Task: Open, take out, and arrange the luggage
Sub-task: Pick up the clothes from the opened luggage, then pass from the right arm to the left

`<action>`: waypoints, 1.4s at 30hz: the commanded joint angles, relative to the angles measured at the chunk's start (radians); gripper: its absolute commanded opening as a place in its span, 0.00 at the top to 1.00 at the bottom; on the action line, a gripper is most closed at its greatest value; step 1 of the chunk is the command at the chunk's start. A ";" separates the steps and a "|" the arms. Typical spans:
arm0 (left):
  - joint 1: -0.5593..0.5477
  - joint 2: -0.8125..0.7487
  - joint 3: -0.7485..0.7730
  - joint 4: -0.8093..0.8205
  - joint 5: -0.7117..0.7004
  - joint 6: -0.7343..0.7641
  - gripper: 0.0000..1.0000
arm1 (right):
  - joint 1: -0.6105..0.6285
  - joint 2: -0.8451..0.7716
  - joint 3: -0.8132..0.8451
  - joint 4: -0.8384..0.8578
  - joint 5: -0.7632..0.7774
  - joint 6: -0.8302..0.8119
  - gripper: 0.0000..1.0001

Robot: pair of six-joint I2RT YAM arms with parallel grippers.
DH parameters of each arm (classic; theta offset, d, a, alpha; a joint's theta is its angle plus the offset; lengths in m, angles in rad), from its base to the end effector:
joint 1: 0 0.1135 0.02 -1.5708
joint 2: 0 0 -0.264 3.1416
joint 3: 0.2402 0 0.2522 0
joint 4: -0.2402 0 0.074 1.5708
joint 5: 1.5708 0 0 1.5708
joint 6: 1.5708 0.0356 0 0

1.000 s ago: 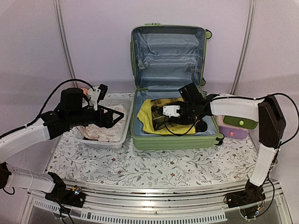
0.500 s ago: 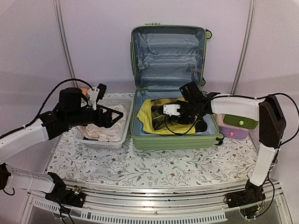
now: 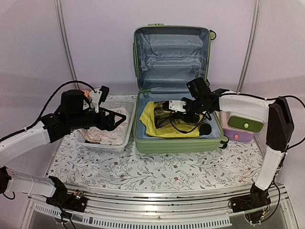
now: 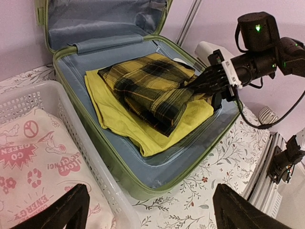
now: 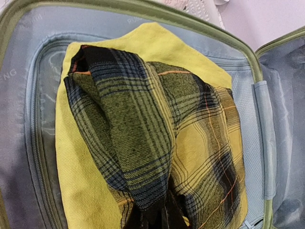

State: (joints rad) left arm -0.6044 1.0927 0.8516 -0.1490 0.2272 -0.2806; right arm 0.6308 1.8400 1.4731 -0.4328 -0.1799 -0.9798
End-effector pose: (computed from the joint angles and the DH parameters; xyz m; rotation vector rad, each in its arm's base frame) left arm 0.2022 -0.1494 0.3063 0.4809 1.9806 -0.7926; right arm 0.3325 0.2507 0.2579 -1.7562 1.5682 0.0432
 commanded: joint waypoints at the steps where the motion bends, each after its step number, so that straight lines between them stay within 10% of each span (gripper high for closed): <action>1: -0.011 0.006 0.006 0.001 0.011 0.001 0.07 | -0.011 -0.106 0.058 -0.013 -0.116 0.061 0.98; 28: -0.013 -0.051 -0.152 0.220 0.030 -0.240 0.02 | 0.154 -0.253 0.006 -0.153 -0.226 0.183 0.98; 34: -0.042 0.055 -0.146 0.335 0.149 -0.599 0.02 | 0.190 -0.265 0.001 -0.159 -0.231 0.184 0.98; 42: -0.234 0.142 -0.096 0.394 -0.068 -1.082 0.02 | 0.226 -0.258 -0.028 -0.172 -0.204 0.179 0.97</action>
State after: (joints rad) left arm -0.7769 1.2022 0.7078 0.2020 0.2581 -1.0672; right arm 0.8371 1.6112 1.4666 -0.6144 -0.3676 -0.8047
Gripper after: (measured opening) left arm 0.983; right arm 0.049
